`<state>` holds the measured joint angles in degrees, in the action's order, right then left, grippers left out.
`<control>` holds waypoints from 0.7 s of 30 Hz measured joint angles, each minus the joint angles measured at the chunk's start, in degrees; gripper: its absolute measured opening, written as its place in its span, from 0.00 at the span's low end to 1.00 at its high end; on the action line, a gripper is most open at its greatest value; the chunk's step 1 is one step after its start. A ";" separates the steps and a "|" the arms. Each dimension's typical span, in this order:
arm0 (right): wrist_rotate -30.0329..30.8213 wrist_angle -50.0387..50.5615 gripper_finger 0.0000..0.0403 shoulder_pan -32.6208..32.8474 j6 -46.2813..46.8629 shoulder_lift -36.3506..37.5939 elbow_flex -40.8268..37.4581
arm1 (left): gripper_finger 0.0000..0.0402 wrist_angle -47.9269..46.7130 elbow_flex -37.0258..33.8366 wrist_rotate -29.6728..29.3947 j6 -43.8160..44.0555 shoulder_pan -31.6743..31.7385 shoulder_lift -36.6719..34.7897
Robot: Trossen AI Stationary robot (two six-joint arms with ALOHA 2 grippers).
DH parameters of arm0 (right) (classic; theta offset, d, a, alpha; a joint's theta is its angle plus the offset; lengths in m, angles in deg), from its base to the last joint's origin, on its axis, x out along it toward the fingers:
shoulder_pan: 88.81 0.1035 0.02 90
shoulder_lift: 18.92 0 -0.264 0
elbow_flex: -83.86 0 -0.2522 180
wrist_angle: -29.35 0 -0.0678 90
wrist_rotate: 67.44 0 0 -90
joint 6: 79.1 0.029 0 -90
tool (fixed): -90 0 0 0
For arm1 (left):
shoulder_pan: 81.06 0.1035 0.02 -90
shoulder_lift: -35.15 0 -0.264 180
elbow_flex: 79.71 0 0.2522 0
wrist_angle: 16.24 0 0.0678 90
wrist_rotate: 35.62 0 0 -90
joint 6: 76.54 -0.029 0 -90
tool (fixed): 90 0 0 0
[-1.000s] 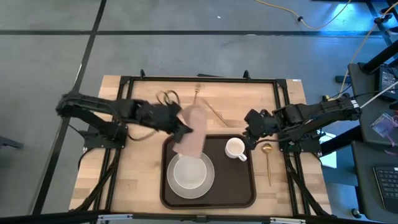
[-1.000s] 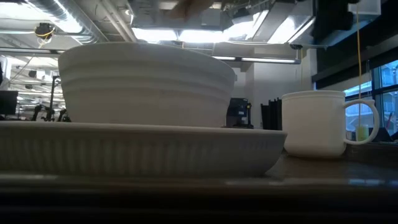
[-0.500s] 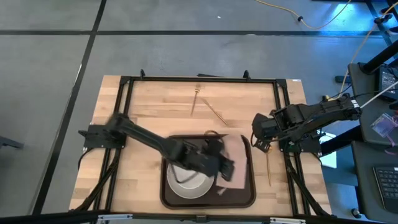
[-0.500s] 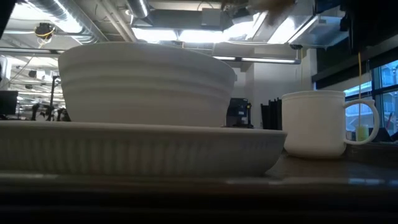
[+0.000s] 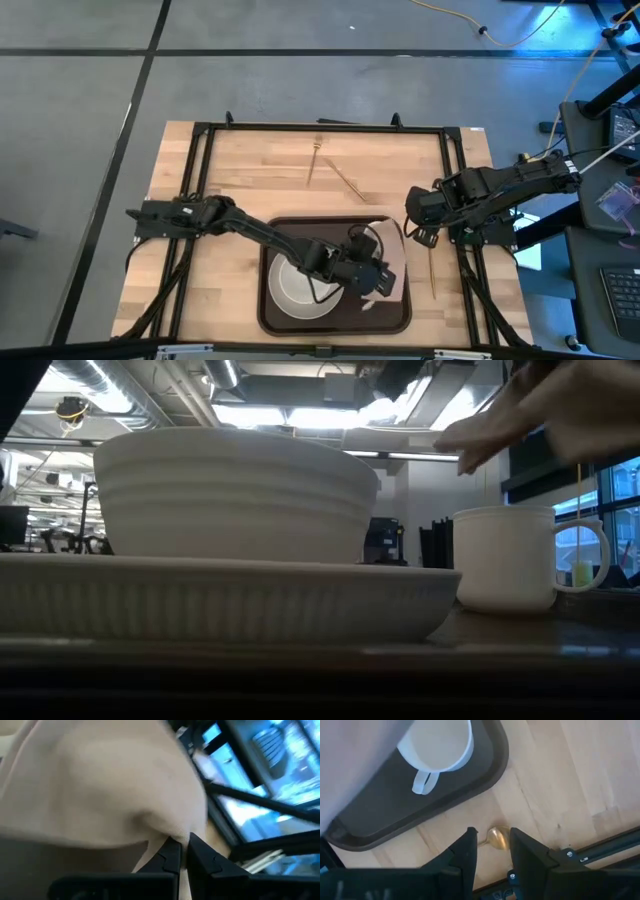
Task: Set up tray
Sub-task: Put the brown napkin on the black serving tray to the right of the gray plate
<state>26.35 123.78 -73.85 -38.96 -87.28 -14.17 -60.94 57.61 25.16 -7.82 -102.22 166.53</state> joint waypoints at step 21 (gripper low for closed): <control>0.02 -0.23 0.29 0.02 -0.12 0.04 0.00 | 0.01 -4.00 -0.38 -0.69 -4.33 -0.10 2.44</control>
<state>26.37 123.55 -73.83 -39.09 -87.24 -14.17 -64.94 57.23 24.47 -12.15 -102.32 168.97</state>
